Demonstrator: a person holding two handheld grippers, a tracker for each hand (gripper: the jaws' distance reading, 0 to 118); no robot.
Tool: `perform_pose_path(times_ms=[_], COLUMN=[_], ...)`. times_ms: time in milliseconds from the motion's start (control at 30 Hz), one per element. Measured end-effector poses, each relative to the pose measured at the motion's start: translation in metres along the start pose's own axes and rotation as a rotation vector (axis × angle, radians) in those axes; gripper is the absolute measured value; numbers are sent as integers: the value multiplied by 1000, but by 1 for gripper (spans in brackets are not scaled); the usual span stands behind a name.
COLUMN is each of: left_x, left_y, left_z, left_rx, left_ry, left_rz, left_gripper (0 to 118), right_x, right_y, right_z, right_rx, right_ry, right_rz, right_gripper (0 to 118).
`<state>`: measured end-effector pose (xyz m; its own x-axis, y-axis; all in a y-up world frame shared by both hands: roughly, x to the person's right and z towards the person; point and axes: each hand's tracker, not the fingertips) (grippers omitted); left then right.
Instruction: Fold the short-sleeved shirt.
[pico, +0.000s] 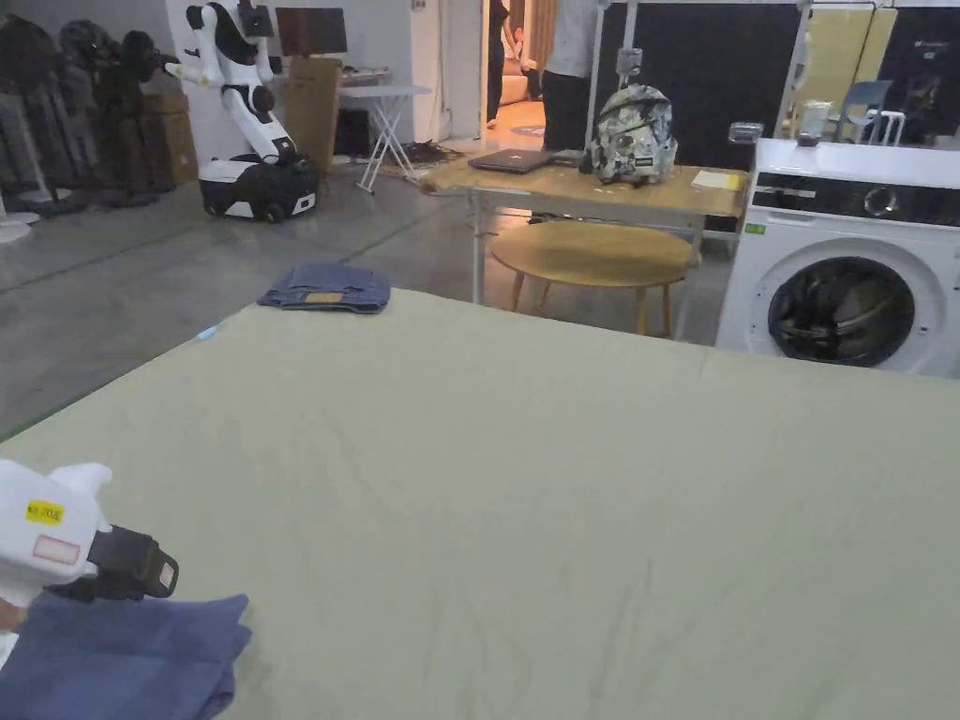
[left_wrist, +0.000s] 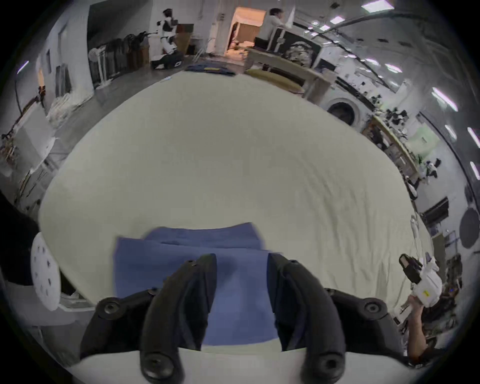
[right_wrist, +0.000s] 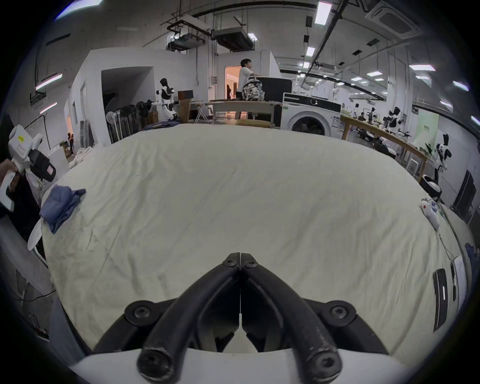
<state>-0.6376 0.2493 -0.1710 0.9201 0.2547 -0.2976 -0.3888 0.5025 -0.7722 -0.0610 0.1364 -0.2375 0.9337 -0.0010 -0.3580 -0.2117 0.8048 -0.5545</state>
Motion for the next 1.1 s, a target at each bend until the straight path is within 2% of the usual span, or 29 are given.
perform_pose_path(times_ms=[133, 300, 467, 633, 700, 800, 1100], left_x=[56, 128, 233, 299, 317, 331, 343], left_y=[-23, -44, -66, -85, -92, -96, -101], left_z=[-26, -65, -70, -69, -62, -55, -47], left_rx=[106, 202, 340, 562, 681, 798, 865], left_ry=[-80, -136, -116, -30, 11, 25, 28], left_rz=[-49, -55, -139, -244, -265, -281, -366], left_gripper=[16, 2, 0, 0, 0, 0, 0], right_x=[17, 43, 62, 74, 79, 87, 95], right_y=[9, 25, 51, 65, 68, 68, 71], right_z=[10, 20, 44, 55, 60, 65, 75], right_rx=[33, 90, 174, 274, 322, 393, 501], right_ry=[-33, -84, -137, -192, -222, -232, -276], right_rz=[-27, -77, -111, -89, -81, -115, -123], right_gripper=[0, 0, 0, 0, 0, 0, 0])
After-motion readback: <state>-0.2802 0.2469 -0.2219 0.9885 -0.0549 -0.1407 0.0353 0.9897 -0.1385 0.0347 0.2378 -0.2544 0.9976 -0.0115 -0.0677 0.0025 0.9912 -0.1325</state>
